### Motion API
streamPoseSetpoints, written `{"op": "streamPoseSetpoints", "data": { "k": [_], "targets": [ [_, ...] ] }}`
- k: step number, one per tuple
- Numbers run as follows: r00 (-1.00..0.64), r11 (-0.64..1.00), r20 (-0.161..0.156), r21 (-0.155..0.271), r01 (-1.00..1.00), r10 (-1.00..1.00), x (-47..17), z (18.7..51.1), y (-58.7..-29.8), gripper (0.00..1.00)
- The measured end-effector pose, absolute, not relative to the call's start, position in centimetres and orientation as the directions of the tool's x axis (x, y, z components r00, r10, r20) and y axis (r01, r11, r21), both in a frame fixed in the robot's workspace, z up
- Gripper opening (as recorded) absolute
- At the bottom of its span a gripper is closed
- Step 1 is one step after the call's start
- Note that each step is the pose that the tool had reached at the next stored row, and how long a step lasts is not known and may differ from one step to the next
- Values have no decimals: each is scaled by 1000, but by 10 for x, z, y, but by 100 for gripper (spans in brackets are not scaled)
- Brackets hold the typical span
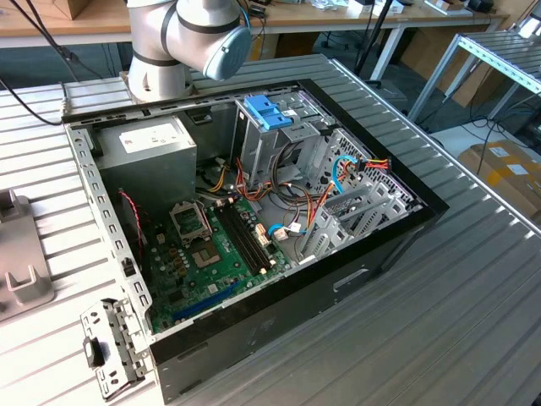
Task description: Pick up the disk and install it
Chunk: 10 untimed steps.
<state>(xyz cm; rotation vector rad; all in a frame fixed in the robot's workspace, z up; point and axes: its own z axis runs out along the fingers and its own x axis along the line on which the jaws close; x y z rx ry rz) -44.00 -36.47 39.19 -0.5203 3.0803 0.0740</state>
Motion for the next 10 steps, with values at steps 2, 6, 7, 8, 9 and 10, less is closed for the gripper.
{"op": "streamPoseSetpoints", "data": {
  "k": [2,6,7,8,9,10],
  "targets": [
    [-939,938,-24,44,-345,-344,-440,392,-365,11],
    [-930,929,-24,44,-367,-367,-440,392,-365,11],
    [-927,926,-24,44,-375,-374,-440,392,-365,11],
    [-925,924,-24,44,-379,-379,-440,392,-365,11],
    [-923,922,-24,44,-385,-384,-440,392,-365,11],
    [-920,919,-25,44,-391,-390,-440,392,-365,11]
  ]
}}
